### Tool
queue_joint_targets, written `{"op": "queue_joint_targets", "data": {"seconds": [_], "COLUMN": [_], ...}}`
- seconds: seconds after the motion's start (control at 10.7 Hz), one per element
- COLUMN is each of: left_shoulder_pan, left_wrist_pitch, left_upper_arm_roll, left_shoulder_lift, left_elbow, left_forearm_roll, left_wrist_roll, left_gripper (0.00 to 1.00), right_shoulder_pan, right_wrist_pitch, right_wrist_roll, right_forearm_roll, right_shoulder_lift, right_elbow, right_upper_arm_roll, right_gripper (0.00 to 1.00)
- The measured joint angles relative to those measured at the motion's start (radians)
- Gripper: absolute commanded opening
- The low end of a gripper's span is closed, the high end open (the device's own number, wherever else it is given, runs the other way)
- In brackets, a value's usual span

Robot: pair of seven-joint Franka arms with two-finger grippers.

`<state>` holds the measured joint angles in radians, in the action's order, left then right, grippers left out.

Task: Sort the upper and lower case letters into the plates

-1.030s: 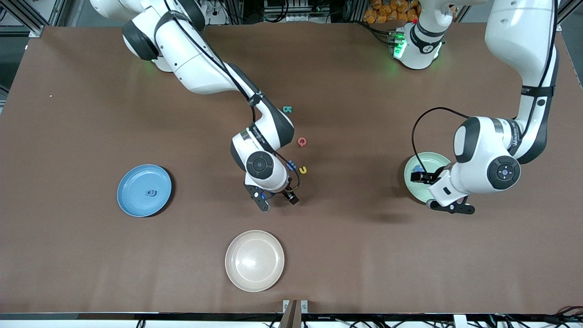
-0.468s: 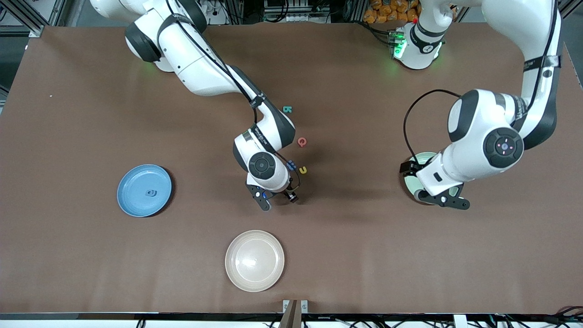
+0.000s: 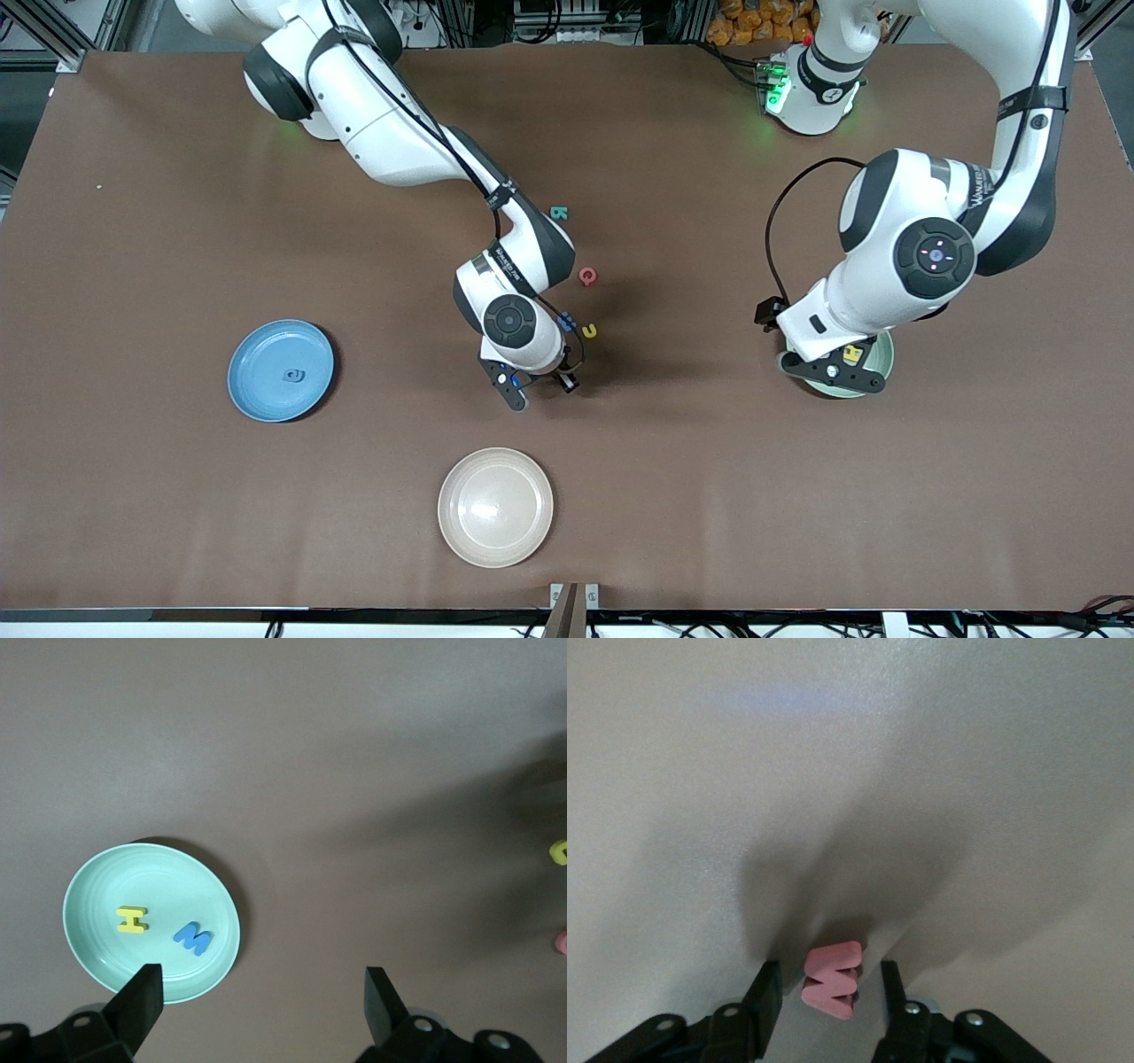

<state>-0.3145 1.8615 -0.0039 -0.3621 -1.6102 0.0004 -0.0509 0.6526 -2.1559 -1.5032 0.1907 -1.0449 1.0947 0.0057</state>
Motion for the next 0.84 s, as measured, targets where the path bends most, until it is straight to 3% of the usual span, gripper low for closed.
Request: {"op": "queue_joint_targets", "data": {"seconds": [0.19,0.56,0.84], "left_shoulder_pan": [-0.003,-0.03,-0.038], "left_wrist_pitch": [0.0,-0.006,-0.029], "left_upper_arm_roll": [0.003,0.005,0.007], "left_shoulder_lift": [0.0,0.0,0.001], "left_elbow": [0.0,0.0,0.0], "left_forearm_roll": [0.003,0.003,0.003], "left_wrist_roll": [-0.002,-0.043,-0.05], "left_gripper": [1.0,1.0,1.0], "right_shoulder_pan": [0.001,0.003,-0.002], "right_wrist_pitch": [0.002,0.009,0.064], "right_wrist_roll": [0.0,0.0,0.006], "right_forearm_roll": [0.0,-0.001,-0.001], "right_shoulder_lift": [0.001,0.001,0.003], "right_elbow": [-0.001,-0.005,-0.015], "right_upper_arm_roll": [0.0,0.0,-0.002], "right_gripper": [0.34,0.03,0.0]}}
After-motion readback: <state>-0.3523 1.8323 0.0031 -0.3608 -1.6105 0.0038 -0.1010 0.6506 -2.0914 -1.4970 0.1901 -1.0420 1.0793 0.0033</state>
